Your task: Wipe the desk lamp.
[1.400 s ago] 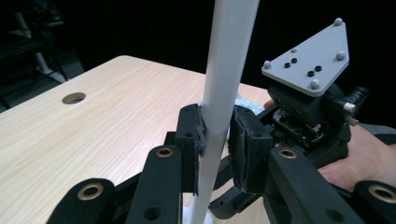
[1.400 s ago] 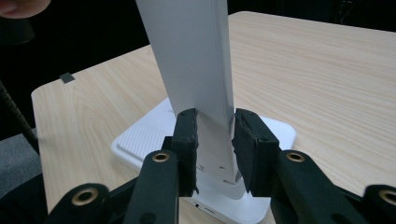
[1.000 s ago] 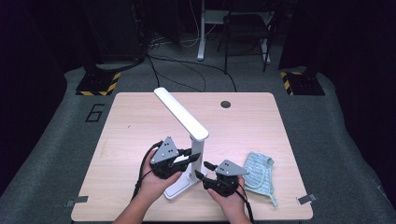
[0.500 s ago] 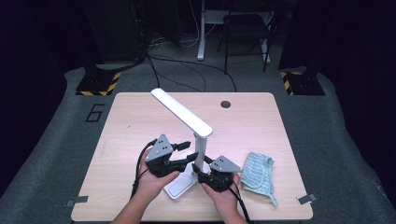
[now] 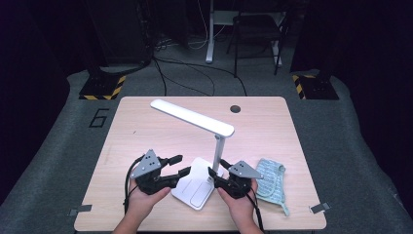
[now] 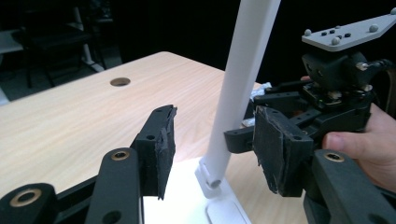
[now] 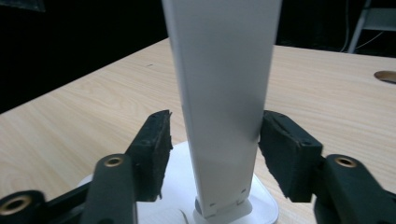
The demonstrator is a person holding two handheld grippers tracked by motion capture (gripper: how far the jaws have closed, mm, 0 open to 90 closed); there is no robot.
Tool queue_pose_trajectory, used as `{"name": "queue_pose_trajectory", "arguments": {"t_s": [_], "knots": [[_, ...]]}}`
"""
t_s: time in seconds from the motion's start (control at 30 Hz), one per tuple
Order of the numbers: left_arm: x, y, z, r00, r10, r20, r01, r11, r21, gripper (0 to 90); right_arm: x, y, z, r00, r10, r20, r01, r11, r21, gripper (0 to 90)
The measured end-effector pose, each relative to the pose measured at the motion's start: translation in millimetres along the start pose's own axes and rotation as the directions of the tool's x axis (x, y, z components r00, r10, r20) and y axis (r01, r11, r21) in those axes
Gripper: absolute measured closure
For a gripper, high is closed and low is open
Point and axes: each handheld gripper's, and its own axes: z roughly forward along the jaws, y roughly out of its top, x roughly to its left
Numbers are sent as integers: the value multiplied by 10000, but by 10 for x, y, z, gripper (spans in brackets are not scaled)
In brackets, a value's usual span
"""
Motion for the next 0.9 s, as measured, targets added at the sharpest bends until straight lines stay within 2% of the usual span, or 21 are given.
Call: {"name": "queue_pose_trajectory", "arguments": {"t_s": [0.07, 0.2, 0.33, 0.53, 0.57, 0.63, 0.73, 0.8, 0.9], "knots": [[2, -14, -7, 9999, 103, -43, -103, 9998, 164, 482, 53, 16, 34, 9996, -63, 270, 60, 9999, 101, 420], [5, -31, -24, 9999, 113, -37, -113, 9999, 49, 478, 98, 56, 103, 9982, 139, 577, -148, 9998, 153, 440], [13, -52, -59, 9994, 333, 9, -333, 9994, 92, 471, 108, 77, 165, 9989, 187, 425, -193, 9997, 135, 479], [13, -115, -61, 9999, 167, 1, -167, 9998, 144, 462, 140, 97, 232, 9997, 135, 191, -138, 9998, 161, 487], [21, -120, -65, 9996, 275, 19, -275, 9994, 226, 461, 140, 105, 243, 9999, 53, 120, -55, 9997, 218, 488], [28, -137, -63, 9994, 328, -84, -326, 9992, 217, 456, 163, 117, 271, 10000, 74, 24, -75, 9996, 277, 490], [62, -169, -72, 9991, 364, -207, -358, 9989, 287, 437, 182, 138, 318, 9997, -254, 2, 254, 9991, 342, 521], [98, -216, -71, 9988, 186, -444, -171, 9993, 330, 418, 164, 144, 328, 9998, -196, 11, 196, 9994, 268, 513], [132, -326, -48, 9976, -27, -687, 59, 9989, 467, 386, 140, 147, 301, 9986, -504, 149, 499, 9983, 316, 503]]}}
